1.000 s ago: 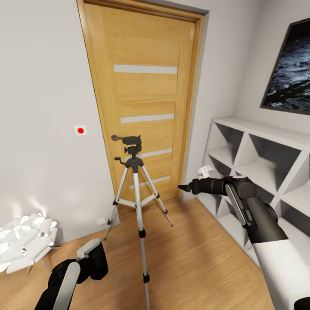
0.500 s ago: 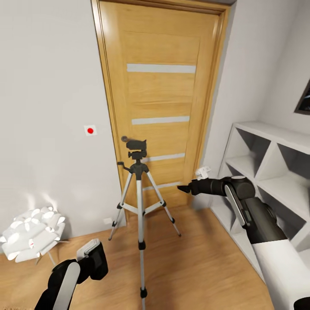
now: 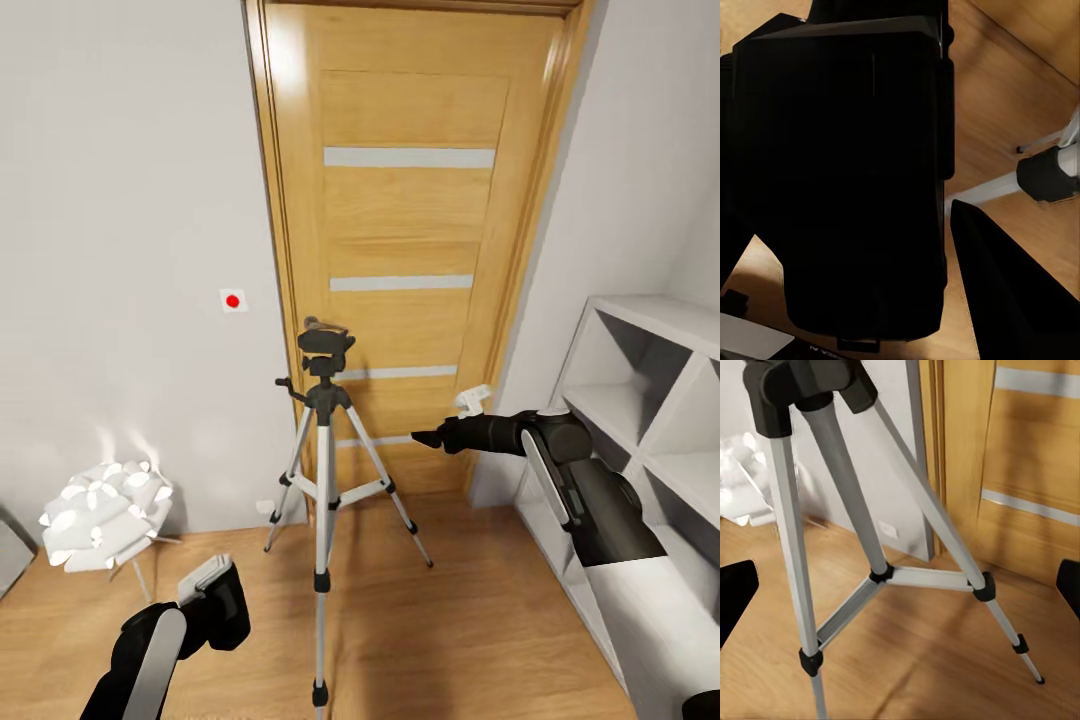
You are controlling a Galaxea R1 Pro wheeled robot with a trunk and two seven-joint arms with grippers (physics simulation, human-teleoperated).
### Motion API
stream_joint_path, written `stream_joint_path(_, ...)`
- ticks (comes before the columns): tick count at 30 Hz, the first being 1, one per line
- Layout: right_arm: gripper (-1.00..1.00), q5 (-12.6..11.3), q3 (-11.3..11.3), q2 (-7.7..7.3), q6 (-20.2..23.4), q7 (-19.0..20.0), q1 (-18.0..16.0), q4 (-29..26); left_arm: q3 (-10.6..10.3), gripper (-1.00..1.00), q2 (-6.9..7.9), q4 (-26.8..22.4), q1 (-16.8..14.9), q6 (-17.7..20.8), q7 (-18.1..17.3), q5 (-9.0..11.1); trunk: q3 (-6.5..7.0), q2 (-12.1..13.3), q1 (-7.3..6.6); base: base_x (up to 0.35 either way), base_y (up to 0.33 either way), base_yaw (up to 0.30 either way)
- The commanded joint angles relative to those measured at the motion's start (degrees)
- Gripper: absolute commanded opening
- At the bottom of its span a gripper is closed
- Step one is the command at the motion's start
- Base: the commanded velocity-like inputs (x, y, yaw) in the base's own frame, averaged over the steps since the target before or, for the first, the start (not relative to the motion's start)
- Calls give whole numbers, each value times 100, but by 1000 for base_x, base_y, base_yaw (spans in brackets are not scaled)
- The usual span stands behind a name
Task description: Attach the digital camera to the camera tripod in the bedroom.
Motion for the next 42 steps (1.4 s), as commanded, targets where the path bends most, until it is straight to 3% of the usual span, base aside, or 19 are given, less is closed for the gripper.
stream_joint_path(1,100,-9,5,-6,30,4,-5,-5,11,-100,-6,-8,-7,25,42,50,-12,-13,4,17,-341,292)
stream_joint_path(26,100,-11,158,4,21,4,4,-2,32,-100,47,24,26,-2,76,47,-12,-13,4,-46,-339,292)
stream_joint_path(30,100,-11,216,4,15,4,4,25,141,-100,60,18,41,-16,75,60,-12,-13,4,154,-322,292)
stream_joint_path(42,100,-10,216,-20,31,4,40,20,767,-100,78,-52,103,31,26,83,-12,-13,4,95,-169,277)
